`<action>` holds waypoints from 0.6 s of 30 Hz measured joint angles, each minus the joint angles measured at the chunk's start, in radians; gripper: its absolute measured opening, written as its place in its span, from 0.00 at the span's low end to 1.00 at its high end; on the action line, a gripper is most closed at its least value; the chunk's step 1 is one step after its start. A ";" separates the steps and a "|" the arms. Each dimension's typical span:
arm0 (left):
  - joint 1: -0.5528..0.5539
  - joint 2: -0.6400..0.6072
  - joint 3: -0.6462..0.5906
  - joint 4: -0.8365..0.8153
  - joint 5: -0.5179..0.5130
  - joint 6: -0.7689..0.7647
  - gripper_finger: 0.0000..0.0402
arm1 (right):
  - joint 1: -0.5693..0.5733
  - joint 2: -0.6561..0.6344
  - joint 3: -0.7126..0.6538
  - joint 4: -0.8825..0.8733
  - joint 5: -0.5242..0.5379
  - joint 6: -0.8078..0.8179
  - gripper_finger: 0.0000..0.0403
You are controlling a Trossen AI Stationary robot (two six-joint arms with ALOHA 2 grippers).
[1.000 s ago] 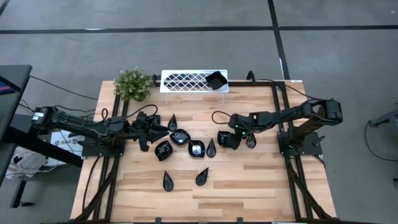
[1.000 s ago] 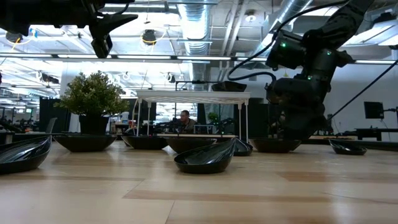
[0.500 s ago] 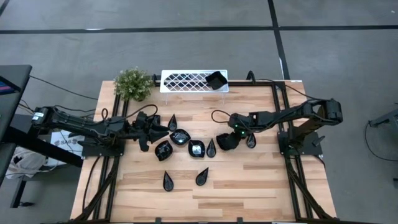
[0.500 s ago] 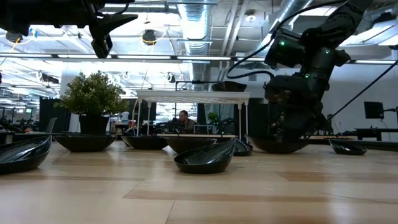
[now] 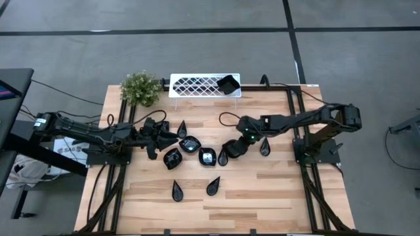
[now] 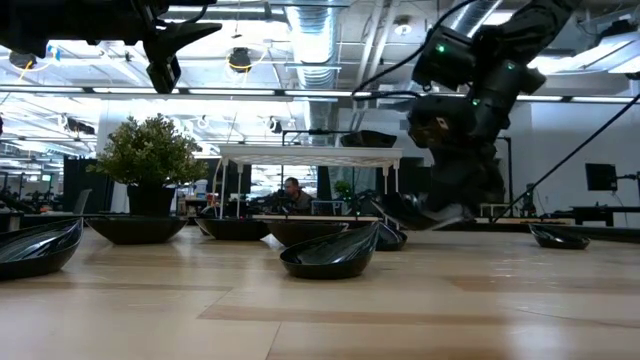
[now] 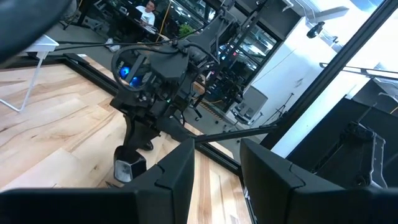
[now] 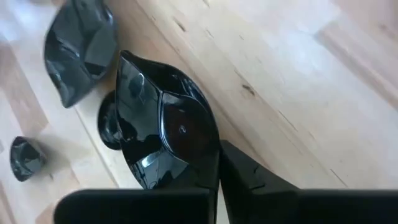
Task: Pick & Place Mini shaped plates
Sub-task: Put the leaf shaped plate on the shelf
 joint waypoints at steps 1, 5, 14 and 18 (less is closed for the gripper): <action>0.000 0.000 0.000 0.000 0.000 0.000 0.33 | 0.000 0.000 0.009 -0.009 0.000 -0.003 0.01; 0.000 0.000 0.000 0.000 0.000 0.000 0.33 | -0.003 0.000 0.044 -0.037 0.002 -0.022 0.01; 0.000 0.000 0.000 0.000 0.000 0.000 0.33 | -0.008 0.000 0.114 -0.059 0.003 -0.069 0.01; 0.000 0.000 0.000 0.000 0.000 0.000 0.33 | -0.009 0.000 0.138 -0.061 0.003 -0.088 0.00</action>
